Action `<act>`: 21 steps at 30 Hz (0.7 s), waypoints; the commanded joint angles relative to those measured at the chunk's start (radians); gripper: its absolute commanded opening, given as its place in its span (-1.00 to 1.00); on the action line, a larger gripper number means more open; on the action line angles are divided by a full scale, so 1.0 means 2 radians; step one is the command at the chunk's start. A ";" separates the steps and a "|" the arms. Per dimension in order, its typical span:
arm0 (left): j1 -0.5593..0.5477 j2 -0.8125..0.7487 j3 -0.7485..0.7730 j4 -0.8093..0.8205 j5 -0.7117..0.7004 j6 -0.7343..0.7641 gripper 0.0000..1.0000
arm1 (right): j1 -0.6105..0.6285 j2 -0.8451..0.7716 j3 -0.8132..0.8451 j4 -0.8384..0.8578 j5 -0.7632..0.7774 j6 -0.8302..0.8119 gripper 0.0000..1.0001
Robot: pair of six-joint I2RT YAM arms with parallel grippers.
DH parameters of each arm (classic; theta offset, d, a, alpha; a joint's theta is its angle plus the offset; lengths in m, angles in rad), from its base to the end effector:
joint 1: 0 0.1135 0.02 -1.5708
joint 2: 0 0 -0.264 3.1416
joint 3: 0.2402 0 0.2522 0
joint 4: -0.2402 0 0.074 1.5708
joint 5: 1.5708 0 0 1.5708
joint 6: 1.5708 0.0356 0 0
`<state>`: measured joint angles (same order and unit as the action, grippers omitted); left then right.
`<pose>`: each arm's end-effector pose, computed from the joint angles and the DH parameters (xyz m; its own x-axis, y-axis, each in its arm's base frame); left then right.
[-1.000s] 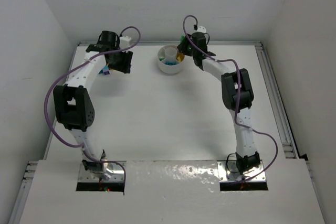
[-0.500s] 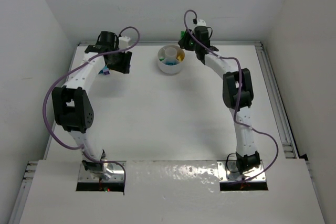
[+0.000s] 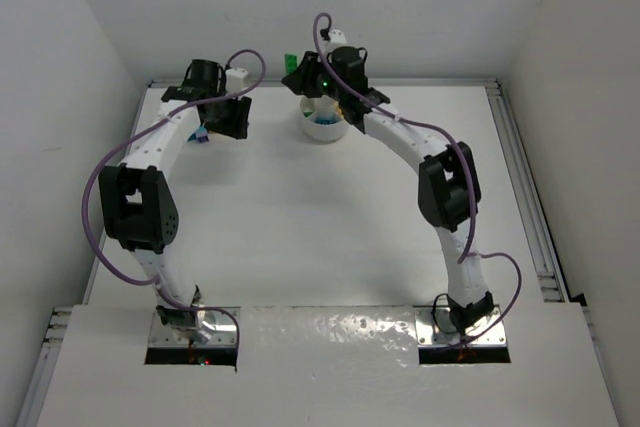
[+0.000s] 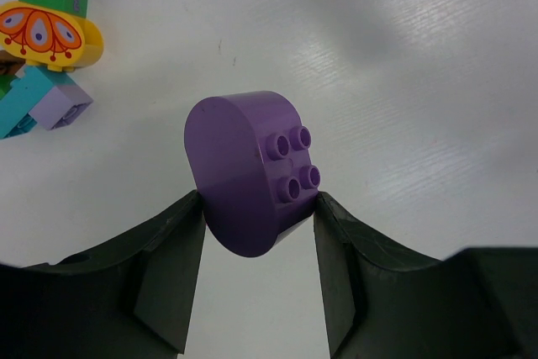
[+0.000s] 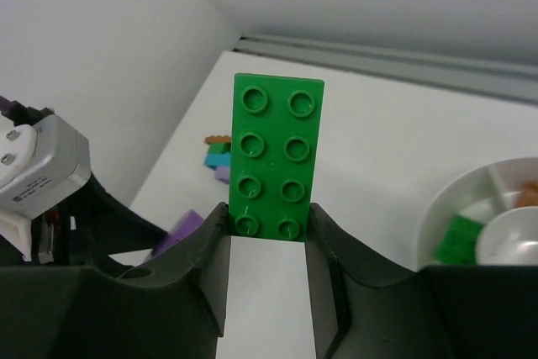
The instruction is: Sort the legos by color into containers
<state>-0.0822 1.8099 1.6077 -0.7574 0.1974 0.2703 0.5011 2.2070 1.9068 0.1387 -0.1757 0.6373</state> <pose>0.3951 -0.0396 0.2904 -0.7351 0.3233 -0.5959 0.4036 0.9149 -0.0016 0.4673 0.2631 0.2932 -0.4848 0.4024 -0.7765 -0.4178 0.6734 0.6099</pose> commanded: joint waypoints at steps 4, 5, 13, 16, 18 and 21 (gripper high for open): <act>0.009 -0.034 -0.010 0.024 -0.004 -0.009 -1.00 | -0.006 0.052 0.029 0.006 0.014 0.072 -1.00; 0.009 -0.035 -0.014 0.025 -0.004 -0.010 -1.00 | -0.006 0.057 0.041 -0.002 0.014 0.073 -1.00; 0.011 -0.037 -0.017 0.027 -0.007 -0.011 -1.00 | -0.006 0.063 0.014 -0.016 0.023 0.076 -1.00; 0.011 -0.036 -0.012 0.025 -0.007 -0.011 -1.00 | -0.006 0.065 0.010 -0.017 0.034 0.072 -1.00; 0.012 -0.037 -0.014 0.024 -0.008 -0.009 -1.00 | -0.006 0.068 0.014 -0.017 0.036 0.070 -1.00; 0.013 -0.038 -0.021 0.027 -0.011 -0.009 -1.00 | -0.006 0.076 0.028 -0.023 0.036 0.073 -1.00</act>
<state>-0.0700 1.7931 1.5719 -0.7418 0.1833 0.2562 0.4866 2.3722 1.9266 0.0692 -0.1234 0.7723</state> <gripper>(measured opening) 0.486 0.358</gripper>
